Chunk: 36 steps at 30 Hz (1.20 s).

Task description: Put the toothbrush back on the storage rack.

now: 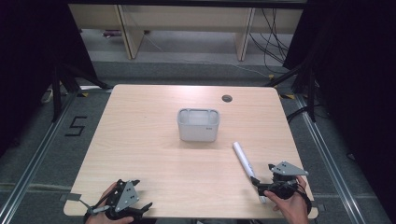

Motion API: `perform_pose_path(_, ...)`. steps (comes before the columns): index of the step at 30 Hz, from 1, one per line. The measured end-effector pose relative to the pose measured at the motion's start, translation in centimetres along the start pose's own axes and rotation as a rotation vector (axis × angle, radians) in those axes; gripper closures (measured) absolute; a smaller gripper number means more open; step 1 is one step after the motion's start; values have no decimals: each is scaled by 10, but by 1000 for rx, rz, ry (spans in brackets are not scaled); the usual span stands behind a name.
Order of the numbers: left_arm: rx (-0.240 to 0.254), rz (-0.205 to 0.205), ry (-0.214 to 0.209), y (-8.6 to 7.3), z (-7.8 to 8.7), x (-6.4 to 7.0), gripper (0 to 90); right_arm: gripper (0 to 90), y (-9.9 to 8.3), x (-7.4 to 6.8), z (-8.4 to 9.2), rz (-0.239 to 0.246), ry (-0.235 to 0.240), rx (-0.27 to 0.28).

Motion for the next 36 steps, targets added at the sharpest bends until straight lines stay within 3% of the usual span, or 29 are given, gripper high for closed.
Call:
perform_pose_path(3,0,0,0,0,0,0,149,156,1,2,1,5,-21,9)
perform_pose_path(4,0,0,0,0,0,0,150,157,0,-2,1,-31,4,0)
perform_pose_path(5,-3,-2,2,0,0,0,149,156,1,-2,1,-36,6,1)
perform_pose_path(6,-2,-1,0,0,0,0,149,156,1,2,1,-9,-13,2)
perform_pose_path(7,-9,-3,4,-1,0,-1,149,158,1,1,1,-22,-16,-3)
perform_pose_path(8,-8,-3,4,-1,0,-1,149,160,3,3,0,-1,-32,9)
perform_pose_path(11,-8,-6,7,-1,0,-1,149,166,5,2,-1,-6,-18,2)
perform_pose_path(12,-8,-6,7,-1,0,-1,149,171,6,3,-1,-20,-24,-1)
perform_pose_path(13,-9,-6,8,-1,0,-1,149,180,8,5,-1,-4,-45,11)
perform_pose_path(14,-9,-6,8,-1,0,-1,150,194,8,1,-1,-36,-24,3)
perform_pose_path(15,-9,-6,8,-1,0,-1,149,226,11,6,0,5,-53,10)
perform_pose_path(16,-9,-6,8,-1,0,-1,149,277,12,4,0,-11,-42,16)
perform_pose_path(17,-9,-7,6,-1,0,-1,150,301,16,5,1,14,-51,37)
perform_pose_path(21,-7,-3,6,-1,0,-1,149,387,25,10,4,21,-74,50)
perform_pose_path(27,1,2,2,0,1,0,150,547,27,10,-1,20,-70,18)
perform_pose_path(36,0,1,0,0,0,0,150,782,38,23,-12,36,-103,-32)
Point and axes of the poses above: each handheld gripper's, and its own axes: z roughly backward along the jaws, y roughly out of its top, x roughly to its right, the point moved 9 cm from there along -z, roughly forward along the jaws, and after that the axes turned 13 degrees about -x, right-handed, at the moved point
